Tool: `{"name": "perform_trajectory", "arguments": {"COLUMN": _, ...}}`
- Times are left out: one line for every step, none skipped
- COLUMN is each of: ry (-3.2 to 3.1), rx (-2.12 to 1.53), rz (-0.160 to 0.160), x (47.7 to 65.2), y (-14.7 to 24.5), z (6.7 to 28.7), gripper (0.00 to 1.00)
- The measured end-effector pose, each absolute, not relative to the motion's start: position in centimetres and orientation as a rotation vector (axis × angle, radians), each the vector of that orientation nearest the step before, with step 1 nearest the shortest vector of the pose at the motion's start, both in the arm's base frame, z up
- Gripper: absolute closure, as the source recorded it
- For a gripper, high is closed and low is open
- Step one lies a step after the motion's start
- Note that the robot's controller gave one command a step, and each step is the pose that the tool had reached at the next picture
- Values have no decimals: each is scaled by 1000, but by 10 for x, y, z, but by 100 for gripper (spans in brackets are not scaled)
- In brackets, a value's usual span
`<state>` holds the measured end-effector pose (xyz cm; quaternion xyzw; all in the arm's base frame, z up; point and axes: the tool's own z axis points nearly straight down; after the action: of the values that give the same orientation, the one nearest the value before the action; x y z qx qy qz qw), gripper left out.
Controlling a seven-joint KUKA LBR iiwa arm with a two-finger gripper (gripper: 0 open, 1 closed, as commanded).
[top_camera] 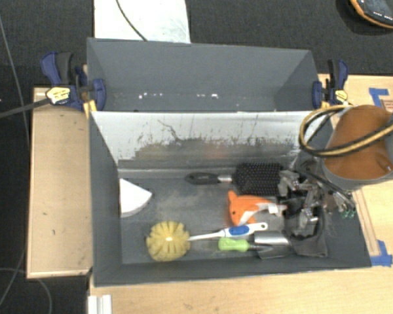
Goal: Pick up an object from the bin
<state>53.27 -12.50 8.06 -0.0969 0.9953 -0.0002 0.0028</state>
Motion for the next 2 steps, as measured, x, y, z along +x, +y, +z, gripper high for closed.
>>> {"name": "perform_trajectory", "arguments": {"ry": 3125, "rx": -113, "rz": -2, "x": 522, "y": -117, "z": 75, "gripper": 0}}
{"name": "perform_trajectory", "arguments": {"ry": 3124, "rx": -81, "rz": -2, "x": 520, "y": -115, "z": 74, "gripper": 0}}
